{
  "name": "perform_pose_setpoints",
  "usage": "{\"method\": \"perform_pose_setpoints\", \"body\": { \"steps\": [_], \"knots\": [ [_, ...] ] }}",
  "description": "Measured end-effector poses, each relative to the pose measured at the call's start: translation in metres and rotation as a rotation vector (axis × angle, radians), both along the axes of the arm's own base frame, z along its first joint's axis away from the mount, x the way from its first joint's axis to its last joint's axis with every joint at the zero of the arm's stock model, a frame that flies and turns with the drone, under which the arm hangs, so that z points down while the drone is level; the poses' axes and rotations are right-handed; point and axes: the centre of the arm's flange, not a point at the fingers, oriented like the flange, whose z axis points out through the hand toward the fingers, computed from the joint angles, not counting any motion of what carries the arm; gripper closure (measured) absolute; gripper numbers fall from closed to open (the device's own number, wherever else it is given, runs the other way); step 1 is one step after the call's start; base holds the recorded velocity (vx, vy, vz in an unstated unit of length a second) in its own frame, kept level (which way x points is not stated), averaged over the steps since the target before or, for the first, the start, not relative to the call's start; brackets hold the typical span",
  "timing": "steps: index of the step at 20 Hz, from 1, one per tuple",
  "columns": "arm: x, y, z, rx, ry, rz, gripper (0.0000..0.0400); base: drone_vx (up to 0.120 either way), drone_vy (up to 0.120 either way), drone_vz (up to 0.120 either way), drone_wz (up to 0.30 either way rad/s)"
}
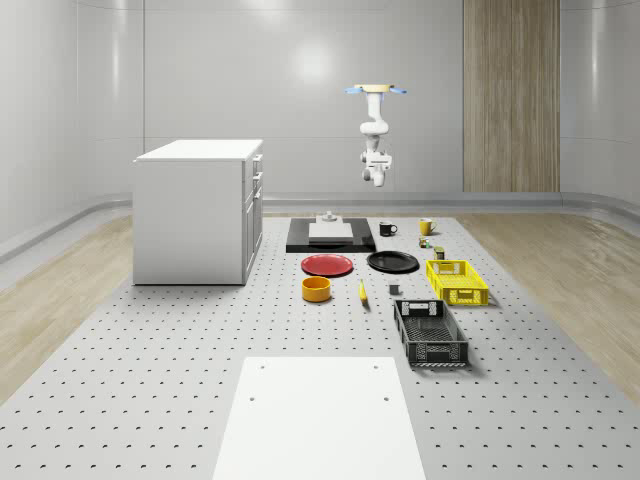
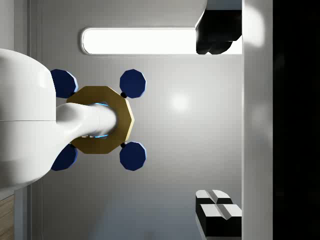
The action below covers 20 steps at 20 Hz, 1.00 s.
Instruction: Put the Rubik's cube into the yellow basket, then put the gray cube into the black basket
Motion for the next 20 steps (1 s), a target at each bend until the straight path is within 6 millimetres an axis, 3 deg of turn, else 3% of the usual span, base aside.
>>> {"method": "perform_pose_setpoints", "body": {
  "steps": [5, 10, 20],
  "knots": [
    [-0.004, 0.000, 0.037, 0.000, -0.004, 0.000, 0.0000, 0.000, 0.000, 0.000, 0.000],
    [-0.002, 0.000, 0.066, 0.000, -0.008, 0.000, 0.0000, 0.000, 0.112, 0.000, 0.000],
    [0.000, 0.000, 0.090, 0.000, -0.016, 0.000, 0.0000, 0.008, 0.120, 0.000, 0.000]
  ]
}}
